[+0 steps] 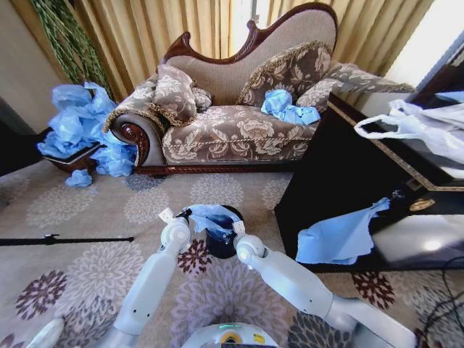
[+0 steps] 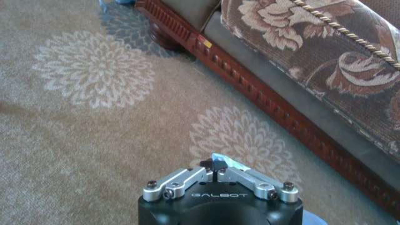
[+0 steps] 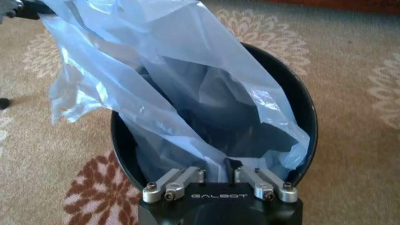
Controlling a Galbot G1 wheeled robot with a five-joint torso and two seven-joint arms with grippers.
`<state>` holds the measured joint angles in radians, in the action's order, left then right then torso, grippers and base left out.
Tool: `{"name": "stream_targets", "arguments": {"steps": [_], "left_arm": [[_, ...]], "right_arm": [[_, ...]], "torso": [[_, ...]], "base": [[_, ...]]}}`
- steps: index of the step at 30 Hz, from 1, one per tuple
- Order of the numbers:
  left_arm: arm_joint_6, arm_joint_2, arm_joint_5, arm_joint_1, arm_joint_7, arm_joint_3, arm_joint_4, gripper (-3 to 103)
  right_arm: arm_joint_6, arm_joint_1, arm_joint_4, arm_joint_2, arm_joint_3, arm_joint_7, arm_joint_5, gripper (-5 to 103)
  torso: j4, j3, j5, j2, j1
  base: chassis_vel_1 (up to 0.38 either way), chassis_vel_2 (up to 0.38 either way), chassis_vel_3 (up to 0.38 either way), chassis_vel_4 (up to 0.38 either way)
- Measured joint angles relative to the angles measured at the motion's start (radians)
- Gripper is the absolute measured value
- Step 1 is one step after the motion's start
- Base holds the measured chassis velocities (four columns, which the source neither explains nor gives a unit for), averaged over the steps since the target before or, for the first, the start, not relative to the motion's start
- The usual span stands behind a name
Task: Place a garbage bag over the trash bin.
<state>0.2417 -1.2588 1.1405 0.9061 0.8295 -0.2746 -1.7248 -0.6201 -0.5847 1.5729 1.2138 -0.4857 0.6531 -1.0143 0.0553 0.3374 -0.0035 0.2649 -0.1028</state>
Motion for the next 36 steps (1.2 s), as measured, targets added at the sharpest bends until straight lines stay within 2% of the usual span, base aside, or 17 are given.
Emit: {"name": "stream_targets", "arguments": {"steps": [1,5,15,22,24,29,32,36], "left_arm": [[0.000,0.000,0.000,0.000,0.000,0.000,0.000,0],[-0.002,-0.001,-0.001,0.000,-0.001,-0.002,0.002,0],[-0.003,-0.004,-0.003,0.000,-0.003,-0.004,0.005,0],[-0.004,-0.010,-0.008,0.009,0.002,-0.005,-0.008,0],[-0.004,-0.012,-0.010,0.018,0.011,-0.004,-0.025,0],[-0.004,-0.014,-0.023,0.036,0.023,-0.005,-0.050,0],[-0.003,-0.015,-0.045,0.071,0.050,-0.011,-0.096,0],[0.000,-0.014,-0.046,0.115,0.090,-0.020,-0.144,0]], "right_arm": [[0.002,0.000,0.001,0.001,-0.002,0.002,-0.002,9],[0.012,0.004,-0.001,0.007,-0.006,0.004,-0.005,1],[0.019,0.026,0.028,0.006,-0.011,0.038,-0.033,0],[0.019,0.031,0.133,-0.033,-0.023,0.082,-0.114,0],[0.018,0.025,0.176,-0.041,-0.023,0.100,-0.165,0],[0.014,0.017,0.227,-0.056,-0.026,0.103,-0.228,0],[0.010,0.008,0.292,-0.076,-0.038,0.104,-0.305,0],[-0.003,-0.001,0.339,-0.098,-0.053,0.101,-0.327,0]], "torso": [[0.0001,0.000,0.0000,0.000,0.000],[0.0000,0.000,0.0000,0.000,0.000],[-0.0001,0.000,0.0000,0.000,0.000],[0.0001,0.000,-0.0001,0.000,0.000],[0.0000,0.000,0.0000,0.000,0.000],[0.0000,0.000,0.0000,0.000,0.000],[0.0000,0.000,0.0000,0.000,0.000],[0.0000,0.000,0.0000,0.000,0.000]], "base": [[0.000,0.000,0.000,0.000],[0.000,0.000,0.000,0.000],[0.000,0.000,0.000,0.000],[0.000,0.000,0.000,0.000],[0.000,0.000,0.000,0.000],[0.000,0.000,0.000,0.000],[0.000,0.000,0.000,0.000],[0.000,0.000,0.000,0.000]]}}
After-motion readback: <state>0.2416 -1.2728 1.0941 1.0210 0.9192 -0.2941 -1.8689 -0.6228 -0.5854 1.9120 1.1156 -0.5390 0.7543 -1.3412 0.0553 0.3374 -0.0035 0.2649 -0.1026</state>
